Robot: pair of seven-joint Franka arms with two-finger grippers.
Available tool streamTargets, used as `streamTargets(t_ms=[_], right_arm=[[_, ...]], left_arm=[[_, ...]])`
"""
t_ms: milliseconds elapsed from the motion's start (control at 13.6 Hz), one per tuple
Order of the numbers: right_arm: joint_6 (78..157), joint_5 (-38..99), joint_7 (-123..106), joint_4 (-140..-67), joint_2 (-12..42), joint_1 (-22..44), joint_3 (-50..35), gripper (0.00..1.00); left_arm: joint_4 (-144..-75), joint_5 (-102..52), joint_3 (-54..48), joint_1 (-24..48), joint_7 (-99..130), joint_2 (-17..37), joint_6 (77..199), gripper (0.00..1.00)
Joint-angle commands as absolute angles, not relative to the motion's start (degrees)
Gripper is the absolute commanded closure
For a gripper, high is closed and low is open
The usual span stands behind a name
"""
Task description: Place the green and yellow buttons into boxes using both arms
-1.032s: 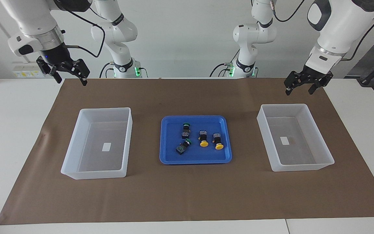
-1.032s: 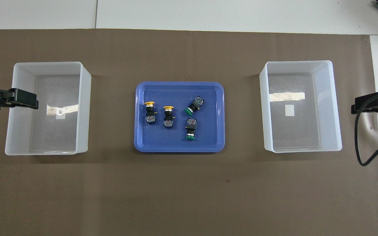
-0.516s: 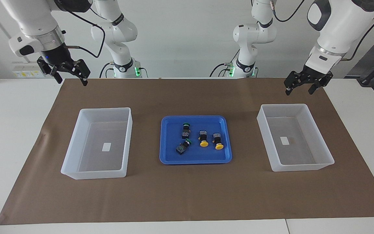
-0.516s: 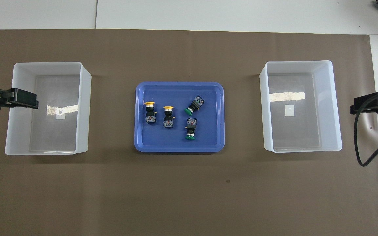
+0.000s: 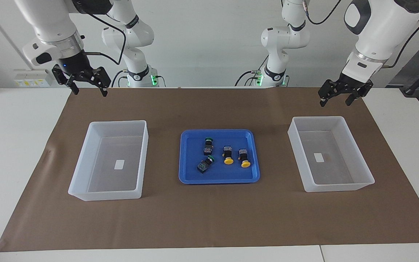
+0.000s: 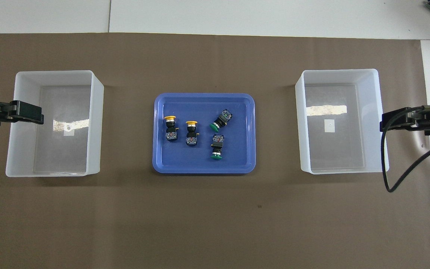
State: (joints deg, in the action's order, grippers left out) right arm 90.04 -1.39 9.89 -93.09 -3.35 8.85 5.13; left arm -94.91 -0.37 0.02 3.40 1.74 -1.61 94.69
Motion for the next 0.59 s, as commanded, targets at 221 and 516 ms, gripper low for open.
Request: streamTargets(t_ms=[221, 516], right_arm=[[101.4, -2.3, 24.1, -100.0, -0.9, 19.0, 4.9, 0.0], [107.8, -1.1, 28.4, -100.0, 5.9, 23.1, 4.5, 0.0]], left_arm=[[-103.5, 0.5, -0.4, 8.9, 2.9, -5.3, 105.5, 0.0], [-112.1, 0.5, -0.4, 16.0, 8.3, -5.3, 116.3, 0.0]])
